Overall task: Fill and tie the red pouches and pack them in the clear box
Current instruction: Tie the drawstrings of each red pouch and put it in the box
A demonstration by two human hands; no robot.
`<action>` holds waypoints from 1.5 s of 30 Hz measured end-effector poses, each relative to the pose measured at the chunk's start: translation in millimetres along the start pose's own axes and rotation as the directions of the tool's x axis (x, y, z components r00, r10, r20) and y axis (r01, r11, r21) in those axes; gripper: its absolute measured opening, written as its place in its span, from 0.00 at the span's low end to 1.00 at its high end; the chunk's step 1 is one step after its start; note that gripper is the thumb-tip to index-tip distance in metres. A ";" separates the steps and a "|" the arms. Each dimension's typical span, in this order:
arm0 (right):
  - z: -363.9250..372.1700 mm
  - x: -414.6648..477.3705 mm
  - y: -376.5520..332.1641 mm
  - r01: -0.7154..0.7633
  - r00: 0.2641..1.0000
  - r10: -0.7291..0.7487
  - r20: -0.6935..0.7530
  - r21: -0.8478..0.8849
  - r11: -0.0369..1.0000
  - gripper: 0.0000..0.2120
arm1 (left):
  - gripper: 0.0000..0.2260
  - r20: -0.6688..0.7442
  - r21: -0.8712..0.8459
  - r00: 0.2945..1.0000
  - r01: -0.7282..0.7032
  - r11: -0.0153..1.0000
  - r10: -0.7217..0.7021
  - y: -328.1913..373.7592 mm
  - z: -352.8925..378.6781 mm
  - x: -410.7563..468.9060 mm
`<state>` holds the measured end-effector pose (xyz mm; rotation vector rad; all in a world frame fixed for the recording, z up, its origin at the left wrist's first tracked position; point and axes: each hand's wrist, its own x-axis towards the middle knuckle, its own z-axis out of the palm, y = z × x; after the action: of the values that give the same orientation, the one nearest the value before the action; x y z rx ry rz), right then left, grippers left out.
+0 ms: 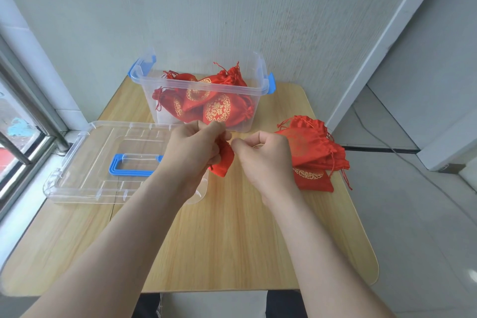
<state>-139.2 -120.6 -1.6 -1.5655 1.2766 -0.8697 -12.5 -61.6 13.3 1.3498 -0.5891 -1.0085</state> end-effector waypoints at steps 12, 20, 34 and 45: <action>-2.1 -4.6 -4.3 0.156 0.985 -0.155 0.078 -0.007 0.988 0.04 | 0.16 0.122 0.367 0.992 -0.014 0.930 -0.033 -5.6 3.7 0.1; -5.6 -2.2 0.6 0.279 0.956 -0.270 0.119 -0.071 0.958 0.06 | 0.16 0.131 0.286 0.991 -0.032 0.958 -0.006 -5.9 -5.2 5.4; -10.3 -5.3 -8.2 0.029 0.991 -0.050 0.120 0.168 0.985 0.09 | 0.14 0.204 0.242 0.979 -0.024 0.970 -0.027 0.3 -11.1 1.5; -6.0 -6.2 -6.1 0.030 0.997 -0.042 0.069 0.166 0.986 0.08 | 0.07 0.141 0.189 0.985 0.072 0.979 -0.100 9.5 -9.0 -6.3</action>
<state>-144.0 -115.5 6.4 -1.4798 1.0992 -0.9096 -5.6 -52.4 22.1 1.4797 -0.7573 -1.1560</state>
